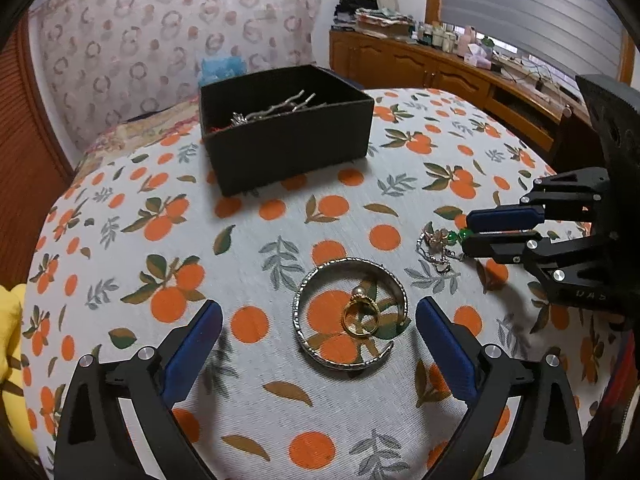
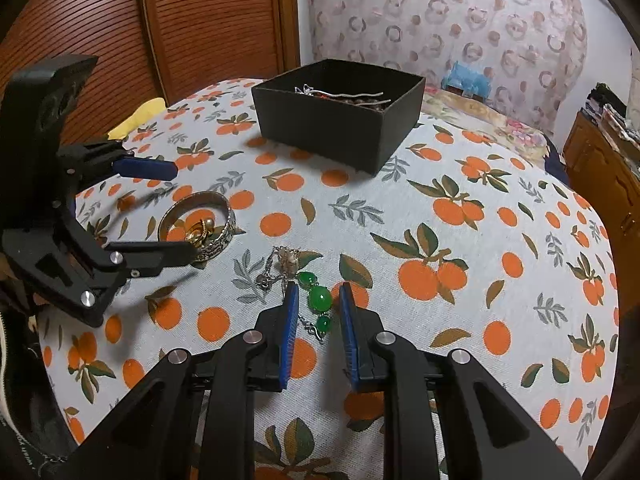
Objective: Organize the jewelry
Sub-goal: 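Grasp the silver bangle with the left gripper while the right grasps the green jade pendant, then lift both pieces over the black box and open the right gripper to drop the pendant, then lower the silver bangle into the black box and open the left gripper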
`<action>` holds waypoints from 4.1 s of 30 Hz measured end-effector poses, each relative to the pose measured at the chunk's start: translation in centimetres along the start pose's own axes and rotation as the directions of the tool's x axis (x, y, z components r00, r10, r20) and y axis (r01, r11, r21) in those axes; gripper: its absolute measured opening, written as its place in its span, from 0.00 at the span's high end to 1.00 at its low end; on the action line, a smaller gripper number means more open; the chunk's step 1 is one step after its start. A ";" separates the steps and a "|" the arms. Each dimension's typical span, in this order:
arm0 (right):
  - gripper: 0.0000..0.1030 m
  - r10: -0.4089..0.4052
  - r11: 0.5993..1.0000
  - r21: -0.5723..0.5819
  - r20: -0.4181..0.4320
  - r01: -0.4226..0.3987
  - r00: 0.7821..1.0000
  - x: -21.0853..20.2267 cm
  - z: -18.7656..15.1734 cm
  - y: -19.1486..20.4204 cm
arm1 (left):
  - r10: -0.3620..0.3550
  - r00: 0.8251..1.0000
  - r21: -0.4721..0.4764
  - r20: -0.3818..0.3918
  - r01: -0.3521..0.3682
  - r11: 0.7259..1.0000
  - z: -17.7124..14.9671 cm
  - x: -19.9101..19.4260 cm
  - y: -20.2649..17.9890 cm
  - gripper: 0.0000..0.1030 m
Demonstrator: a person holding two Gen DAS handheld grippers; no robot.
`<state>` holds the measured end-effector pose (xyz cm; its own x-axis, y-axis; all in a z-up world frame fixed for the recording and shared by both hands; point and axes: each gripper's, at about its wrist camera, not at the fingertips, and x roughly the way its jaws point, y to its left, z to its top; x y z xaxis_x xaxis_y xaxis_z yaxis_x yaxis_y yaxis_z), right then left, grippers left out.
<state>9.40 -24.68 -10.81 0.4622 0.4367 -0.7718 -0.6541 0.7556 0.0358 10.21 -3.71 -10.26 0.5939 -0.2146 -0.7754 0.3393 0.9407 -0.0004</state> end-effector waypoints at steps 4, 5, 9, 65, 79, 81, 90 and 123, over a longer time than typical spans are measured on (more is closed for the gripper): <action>0.78 -0.012 1.000 0.012 0.001 0.012 1.000 0.0 0.0 -0.2 | -0.015 1.000 0.009 -0.017 0.015 1.000 0.2 0.4 -0.5 0.09; 0.78 -0.017 1.000 0.015 0.001 0.017 1.000 0.0 0.1 -0.2 | -0.017 1.000 0.012 -0.017 0.017 1.000 0.2 0.4 -0.6 0.09; 0.78 -0.008 1.000 0.014 -0.007 0.009 1.000 0.1 0.5 -0.5 | -0.027 0.999 0.031 -0.018 0.027 0.999 0.3 0.5 -1.1 0.09; 0.87 -0.047 0.997 -0.056 0.196 0.059 0.979 -6.7 5.7 1.4 | 0.005 0.987 -0.030 0.164 0.000 1.000 1.4 -4.3 0.8 0.46; 0.87 -0.032 0.996 -0.068 0.265 0.052 0.964 -6.1 11.8 -0.4 | 0.033 0.979 -0.047 0.201 -0.024 0.999 5.0 -4.3 3.1 0.46; 0.87 -0.029 0.996 -0.068 0.274 0.049 0.961 -5.7 12.8 -0.7 | 0.036 0.978 -0.048 0.205 -0.026 0.999 5.6 -4.2 3.4 0.46; 0.87 -0.002 0.997 -0.067 0.275 0.021 0.962 -2.9 15.9 -1.8 | 0.061 0.976 -0.063 0.209 -0.049 0.997 8.1 -3.4 5.3 0.46; 0.86 -0.022 0.995 0.099 0.236 -0.001 0.971 1.3 14.2 -7.7 | 0.043 0.989 -0.005 0.141 -0.043 0.999 14.8 4.1 5.5 0.46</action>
<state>23.52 -23.02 -3.06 0.6052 0.5227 -0.6004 -0.5920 0.7998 0.0996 25.33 -3.27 -4.06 0.7049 -0.2087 -0.6779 0.3102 0.9502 0.0300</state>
